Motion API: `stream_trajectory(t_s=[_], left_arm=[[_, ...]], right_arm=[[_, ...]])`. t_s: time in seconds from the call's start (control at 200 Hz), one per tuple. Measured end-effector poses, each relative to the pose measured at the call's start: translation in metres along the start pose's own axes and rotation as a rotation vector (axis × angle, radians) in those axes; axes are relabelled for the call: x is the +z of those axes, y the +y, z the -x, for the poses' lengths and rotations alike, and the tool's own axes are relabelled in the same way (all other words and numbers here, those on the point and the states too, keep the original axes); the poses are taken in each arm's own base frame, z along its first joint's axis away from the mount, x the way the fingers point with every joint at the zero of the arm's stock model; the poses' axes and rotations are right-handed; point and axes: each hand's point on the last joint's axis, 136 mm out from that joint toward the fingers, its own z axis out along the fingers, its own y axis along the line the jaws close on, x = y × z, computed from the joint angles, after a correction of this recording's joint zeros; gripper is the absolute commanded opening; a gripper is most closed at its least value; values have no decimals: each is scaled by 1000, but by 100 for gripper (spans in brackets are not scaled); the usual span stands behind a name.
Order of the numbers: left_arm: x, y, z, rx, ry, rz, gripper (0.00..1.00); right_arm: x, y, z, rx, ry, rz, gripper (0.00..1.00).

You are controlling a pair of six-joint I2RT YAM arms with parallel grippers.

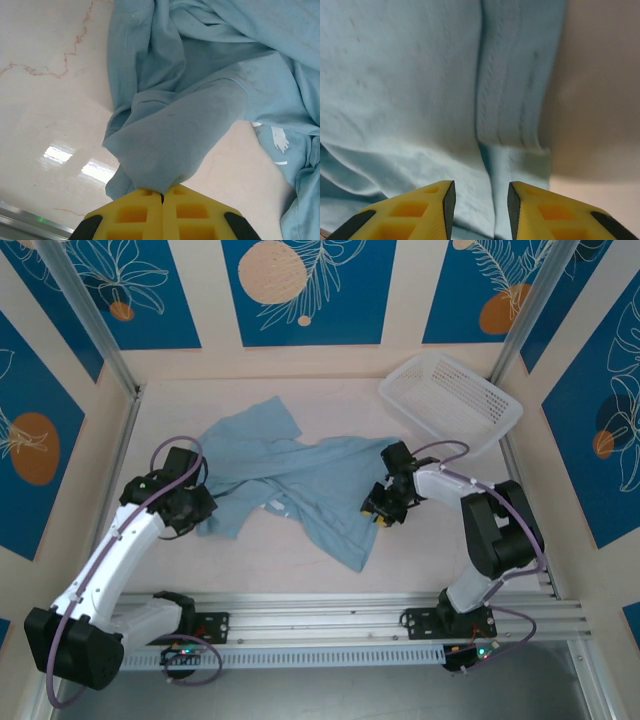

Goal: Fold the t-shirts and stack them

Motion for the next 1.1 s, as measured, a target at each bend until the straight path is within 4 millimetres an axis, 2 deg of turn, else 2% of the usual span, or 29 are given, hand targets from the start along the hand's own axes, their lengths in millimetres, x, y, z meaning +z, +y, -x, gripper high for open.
stream_trajectory(t_s=[0.225, 0.455, 0.57, 0.7, 0.915, 1.1], left_arm=[[0, 0, 0, 0, 0, 0, 0], [0, 0, 0, 0, 0, 0, 0], [0, 0, 0, 0, 0, 0, 0], [0, 0, 0, 0, 0, 0, 0], [0, 0, 0, 0, 0, 1, 0], [2, 0, 0, 2, 7, 8, 0]], right_arm=[[9, 2, 6, -4, 3, -2, 27], [9, 2, 9, -8, -12, -10, 0], [6, 0, 9, -3, -17, -26, 0], [-13, 2, 7, -8, -45, -27, 0], [-65, 17, 6, -19, -120, 22, 0], [-83, 1, 5, 20, -130, 2, 0]])
